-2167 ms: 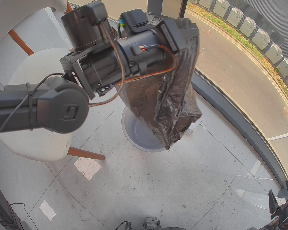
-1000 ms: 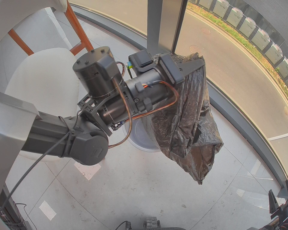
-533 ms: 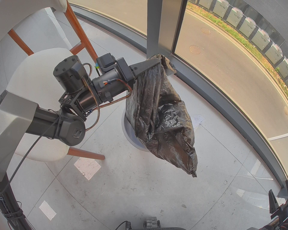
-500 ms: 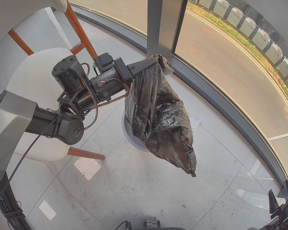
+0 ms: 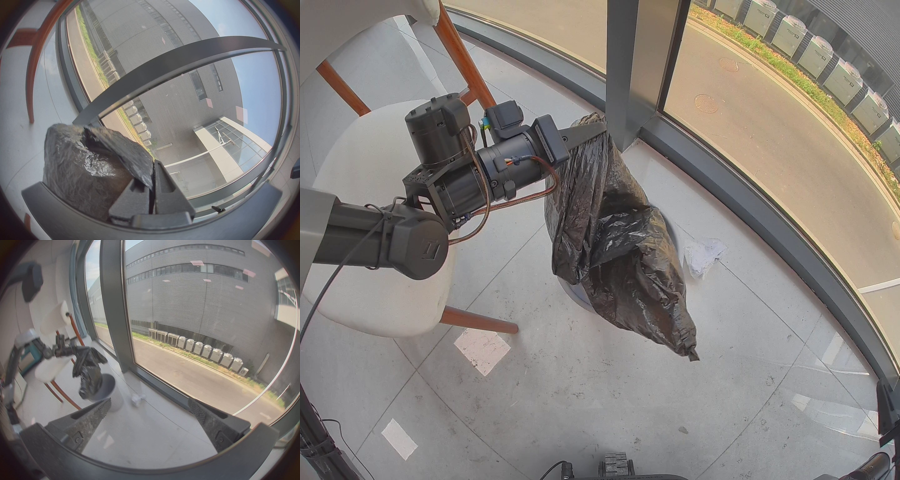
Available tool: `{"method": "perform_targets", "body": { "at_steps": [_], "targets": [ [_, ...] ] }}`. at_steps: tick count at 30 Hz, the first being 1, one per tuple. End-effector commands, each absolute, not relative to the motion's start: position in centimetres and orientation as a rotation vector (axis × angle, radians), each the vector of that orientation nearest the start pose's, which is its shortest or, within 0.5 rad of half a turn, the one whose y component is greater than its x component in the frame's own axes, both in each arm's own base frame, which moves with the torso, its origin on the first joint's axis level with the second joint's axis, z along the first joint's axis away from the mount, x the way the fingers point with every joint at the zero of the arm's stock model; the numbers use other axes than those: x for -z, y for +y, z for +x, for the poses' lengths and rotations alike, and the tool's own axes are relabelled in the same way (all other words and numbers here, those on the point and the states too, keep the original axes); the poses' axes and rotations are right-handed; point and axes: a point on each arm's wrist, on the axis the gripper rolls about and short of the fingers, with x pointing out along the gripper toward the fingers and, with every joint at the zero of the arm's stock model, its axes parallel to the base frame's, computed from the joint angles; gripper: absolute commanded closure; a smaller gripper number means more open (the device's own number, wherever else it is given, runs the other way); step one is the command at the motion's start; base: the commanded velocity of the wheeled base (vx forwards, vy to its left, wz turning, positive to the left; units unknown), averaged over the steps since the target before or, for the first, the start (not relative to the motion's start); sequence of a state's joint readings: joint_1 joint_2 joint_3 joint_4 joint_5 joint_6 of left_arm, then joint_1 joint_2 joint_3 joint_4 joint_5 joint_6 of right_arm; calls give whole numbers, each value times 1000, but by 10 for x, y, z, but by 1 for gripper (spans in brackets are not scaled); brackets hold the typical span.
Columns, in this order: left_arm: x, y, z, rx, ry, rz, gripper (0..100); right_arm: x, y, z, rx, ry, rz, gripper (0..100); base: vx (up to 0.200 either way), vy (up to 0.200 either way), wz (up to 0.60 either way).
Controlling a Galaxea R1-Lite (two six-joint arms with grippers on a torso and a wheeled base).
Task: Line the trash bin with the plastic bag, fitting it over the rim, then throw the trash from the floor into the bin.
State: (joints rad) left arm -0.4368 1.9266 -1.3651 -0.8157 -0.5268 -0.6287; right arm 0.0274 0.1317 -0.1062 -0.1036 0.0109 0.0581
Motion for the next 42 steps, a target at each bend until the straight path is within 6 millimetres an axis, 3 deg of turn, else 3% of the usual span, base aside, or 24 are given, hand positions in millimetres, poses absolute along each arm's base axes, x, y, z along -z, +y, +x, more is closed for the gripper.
{"method": "perform_targets", "body": {
  "at_steps": [1, 5, 7, 8, 15, 16, 22, 26, 33, 42],
  "targets": [
    [-309, -185, 330, 942, -47, -517, 100, -205, 28, 53, -454, 240, 398, 0, 0, 0, 0],
    [-314, -183, 328, 911, 3, -479, 100, -233, 64, 104, -502, 372, 457, 0, 0, 0, 0],
    [-317, -181, 326, 907, 3, -473, 100, -234, 71, 114, -511, 401, 450, 0, 0, 0, 0],
    [-323, -177, 320, 901, 9, -451, 100, -231, 85, 135, -532, 470, 436, 0, 0, 0, 0],
    [-325, -175, 316, 882, 53, -371, 100, -225, 116, 176, -674, 616, 437, 0, 0, 0, 0],
    [-324, -176, 317, 882, 56, -352, 100, -220, 119, 179, -703, 648, 434, 100, 0, 0, 0],
    [-319, -179, 320, 882, 51, -304, 100, -201, 133, 190, -779, 747, 385, 100, 0, 0, 0],
    [-319, -179, 321, 880, 50, -298, 100, -178, 153, 200, -810, 824, 304, 100, 0, 0, 0],
    [-317, -181, 323, 882, 49, -290, 100, -176, 174, 215, -856, 794, 295, 100, 0, 0, 0],
    [-311, -184, 328, 881, 60, -286, 100, -156, 204, 230, -893, 804, 270, 100, 0, 0, 0]
  ]
}}
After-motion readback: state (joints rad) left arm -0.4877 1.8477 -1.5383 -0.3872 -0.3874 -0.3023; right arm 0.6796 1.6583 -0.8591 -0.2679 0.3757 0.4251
